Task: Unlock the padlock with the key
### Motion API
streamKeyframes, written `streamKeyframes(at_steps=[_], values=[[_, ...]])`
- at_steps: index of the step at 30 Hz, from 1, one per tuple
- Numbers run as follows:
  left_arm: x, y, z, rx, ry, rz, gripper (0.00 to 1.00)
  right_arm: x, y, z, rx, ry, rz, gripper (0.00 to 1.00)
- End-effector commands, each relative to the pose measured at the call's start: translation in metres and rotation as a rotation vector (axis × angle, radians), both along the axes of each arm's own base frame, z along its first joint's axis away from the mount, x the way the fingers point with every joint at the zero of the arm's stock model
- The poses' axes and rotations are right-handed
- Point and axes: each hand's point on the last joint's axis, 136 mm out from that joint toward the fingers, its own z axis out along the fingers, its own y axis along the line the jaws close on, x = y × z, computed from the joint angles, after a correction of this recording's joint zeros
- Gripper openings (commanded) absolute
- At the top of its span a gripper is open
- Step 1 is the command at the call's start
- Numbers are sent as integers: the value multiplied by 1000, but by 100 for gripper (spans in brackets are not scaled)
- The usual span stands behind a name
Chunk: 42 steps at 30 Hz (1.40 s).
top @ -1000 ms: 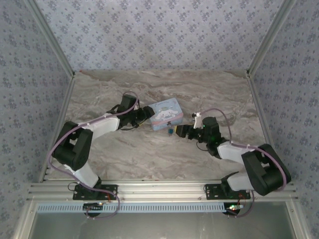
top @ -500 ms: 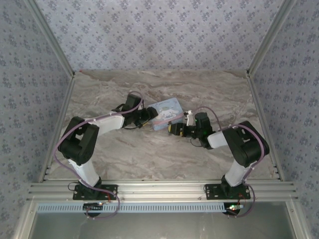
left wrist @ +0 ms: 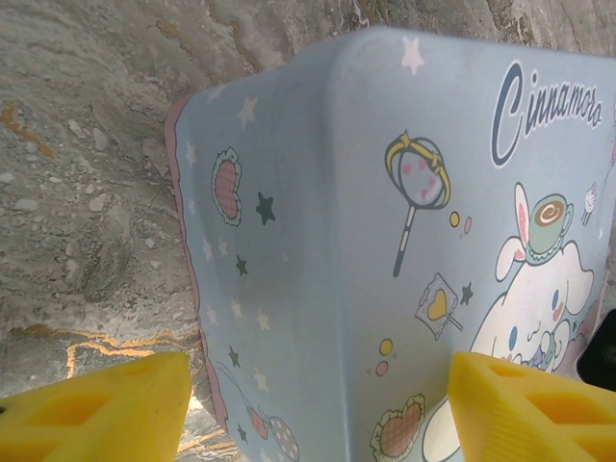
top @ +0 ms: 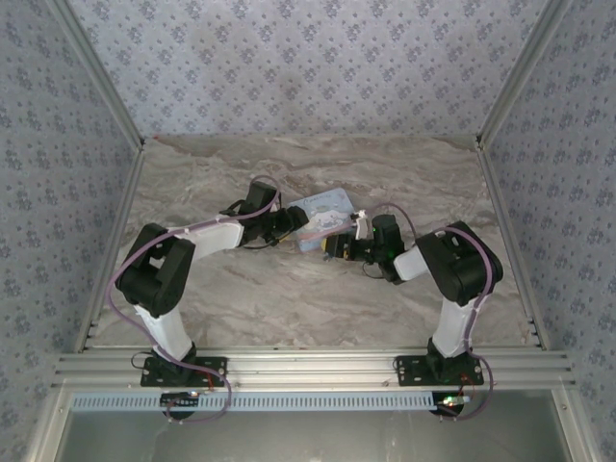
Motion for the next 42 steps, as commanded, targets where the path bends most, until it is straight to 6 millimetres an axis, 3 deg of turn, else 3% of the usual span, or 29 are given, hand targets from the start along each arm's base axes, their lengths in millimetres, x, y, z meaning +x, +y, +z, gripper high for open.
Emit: streamKeyframes(at_steps=[1, 24, 33, 42], values=[[-10, 6, -24, 66, 56, -1, 70, 2, 2, 3, 34, 6, 9, 53], [-10, 8, -24, 74, 58, 7, 70, -2, -12, -4, 23, 21, -13, 18], [-11, 10, -25, 81, 59, 12, 70, -2, -18, -5, 17, 27, -39, 0], [-19, 16, -30, 83, 67, 23, 70, 9, -37, 9, 74, 24, -145, 0]])
